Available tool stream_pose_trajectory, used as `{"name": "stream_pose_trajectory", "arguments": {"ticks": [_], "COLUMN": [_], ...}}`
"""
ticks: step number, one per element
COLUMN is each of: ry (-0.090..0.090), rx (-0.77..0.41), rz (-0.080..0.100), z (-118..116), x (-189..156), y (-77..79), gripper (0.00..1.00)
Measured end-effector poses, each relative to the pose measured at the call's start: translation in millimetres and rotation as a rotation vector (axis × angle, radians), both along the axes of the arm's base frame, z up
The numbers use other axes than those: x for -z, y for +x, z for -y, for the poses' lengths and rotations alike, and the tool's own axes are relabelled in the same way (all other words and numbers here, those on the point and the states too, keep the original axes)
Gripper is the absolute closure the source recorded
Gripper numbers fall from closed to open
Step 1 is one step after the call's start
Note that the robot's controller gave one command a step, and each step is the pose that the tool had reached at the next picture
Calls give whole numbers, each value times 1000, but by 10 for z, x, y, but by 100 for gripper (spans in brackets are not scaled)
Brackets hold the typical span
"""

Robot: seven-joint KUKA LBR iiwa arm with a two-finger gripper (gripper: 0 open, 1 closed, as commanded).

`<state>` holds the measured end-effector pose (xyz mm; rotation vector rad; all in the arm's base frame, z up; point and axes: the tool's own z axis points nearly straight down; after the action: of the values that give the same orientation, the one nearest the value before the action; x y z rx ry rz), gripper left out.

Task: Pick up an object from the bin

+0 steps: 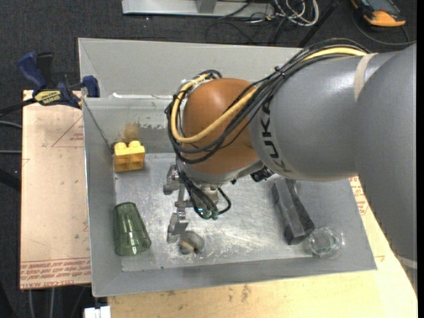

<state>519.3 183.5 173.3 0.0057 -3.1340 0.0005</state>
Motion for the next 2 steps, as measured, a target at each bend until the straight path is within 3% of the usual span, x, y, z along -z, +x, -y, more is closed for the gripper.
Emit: {"name": "stream_pose_trajectory", "arguments": {"ticks": [1, 2], "ry": [1, 2], "rx": [4, -240], "rz": [7, 13], "z": [8, -182], "x": [-37, 263], "y": [21, -72], "gripper": [0, 0]}}
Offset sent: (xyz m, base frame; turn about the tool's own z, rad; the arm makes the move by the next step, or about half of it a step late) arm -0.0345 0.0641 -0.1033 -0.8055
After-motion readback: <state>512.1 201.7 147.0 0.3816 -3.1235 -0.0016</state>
